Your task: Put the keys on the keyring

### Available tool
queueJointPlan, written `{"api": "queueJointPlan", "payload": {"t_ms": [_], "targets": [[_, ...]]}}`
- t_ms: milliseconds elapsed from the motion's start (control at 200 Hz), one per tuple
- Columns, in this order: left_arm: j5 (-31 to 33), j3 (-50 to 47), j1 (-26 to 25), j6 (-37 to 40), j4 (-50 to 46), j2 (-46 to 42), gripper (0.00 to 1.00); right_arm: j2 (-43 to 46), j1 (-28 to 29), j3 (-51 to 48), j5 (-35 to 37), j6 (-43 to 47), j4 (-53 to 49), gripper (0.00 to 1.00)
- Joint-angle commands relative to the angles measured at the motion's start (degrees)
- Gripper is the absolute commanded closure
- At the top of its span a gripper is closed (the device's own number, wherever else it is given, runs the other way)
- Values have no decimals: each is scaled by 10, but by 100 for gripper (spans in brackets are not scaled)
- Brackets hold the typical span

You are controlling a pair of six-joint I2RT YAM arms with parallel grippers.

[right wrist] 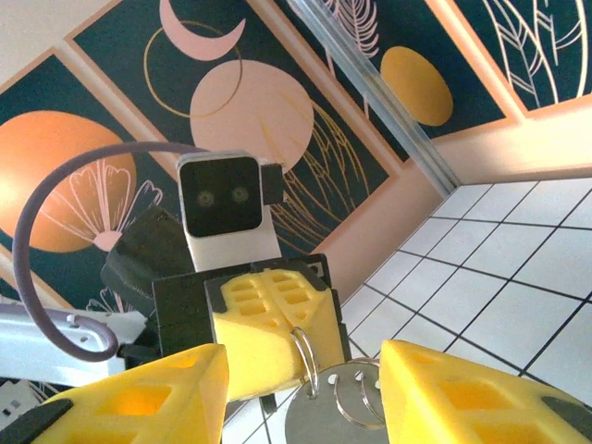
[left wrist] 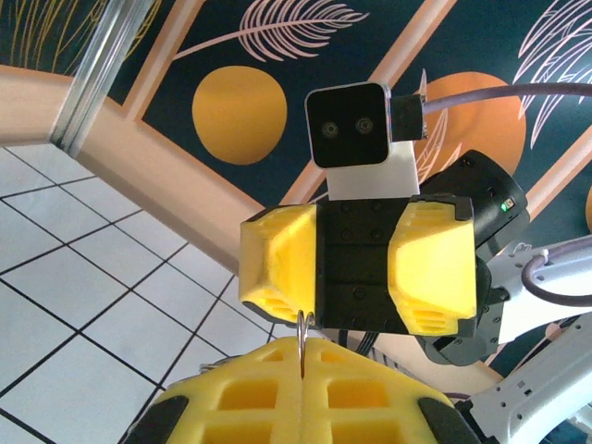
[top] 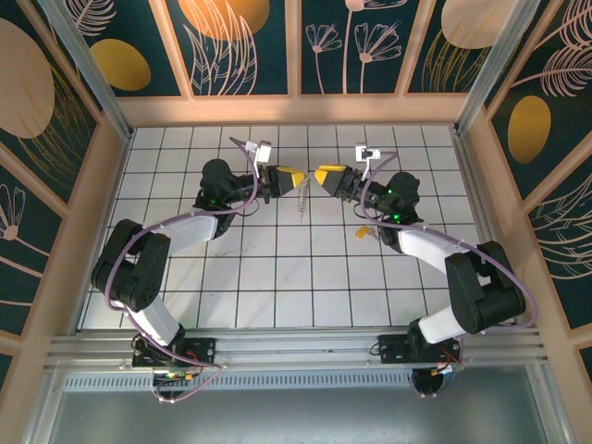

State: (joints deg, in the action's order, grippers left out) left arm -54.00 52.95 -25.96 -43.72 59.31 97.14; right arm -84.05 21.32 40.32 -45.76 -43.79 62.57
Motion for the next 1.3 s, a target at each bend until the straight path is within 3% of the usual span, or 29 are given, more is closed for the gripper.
{"api": "queueJointPlan", "payload": {"t_ms": [0, 370, 551, 841, 911, 1006, 1121, 1181, 1221, 1291], "targets": [[-23, 19, -3, 11, 3, 2, 100, -9, 0, -5, -34, -1, 36, 53], [-23, 22, -3, 6, 8, 2, 100, -28, 22, 6, -43, -3, 44, 65], [-22, 22, -3, 5, 10, 4, 100, -32, 26, 9, -44, -5, 48, 76], [-23, 21, -3, 2, 15, 6, 100, -39, 35, 19, -47, -8, 54, 83], [-24, 20, -3, 2, 17, 6, 100, -41, 37, 22, -48, -7, 54, 87], [-25, 19, -3, 2, 19, 5, 100, -41, 37, 23, -48, -7, 53, 100], [-13, 15, -3, 1, 17, 3, 100, -34, 35, 19, -37, -2, 47, 100], [11, 8, -3, 6, 11, -5, 83, -28, 31, 14, -25, 0, 43, 100], [38, -1, -2, 8, 7, -14, 63, -24, 27, 9, -17, -2, 44, 100], [89, -17, -2, 16, 0, -37, 50, -17, 18, 2, -8, -9, 49, 100]]}}
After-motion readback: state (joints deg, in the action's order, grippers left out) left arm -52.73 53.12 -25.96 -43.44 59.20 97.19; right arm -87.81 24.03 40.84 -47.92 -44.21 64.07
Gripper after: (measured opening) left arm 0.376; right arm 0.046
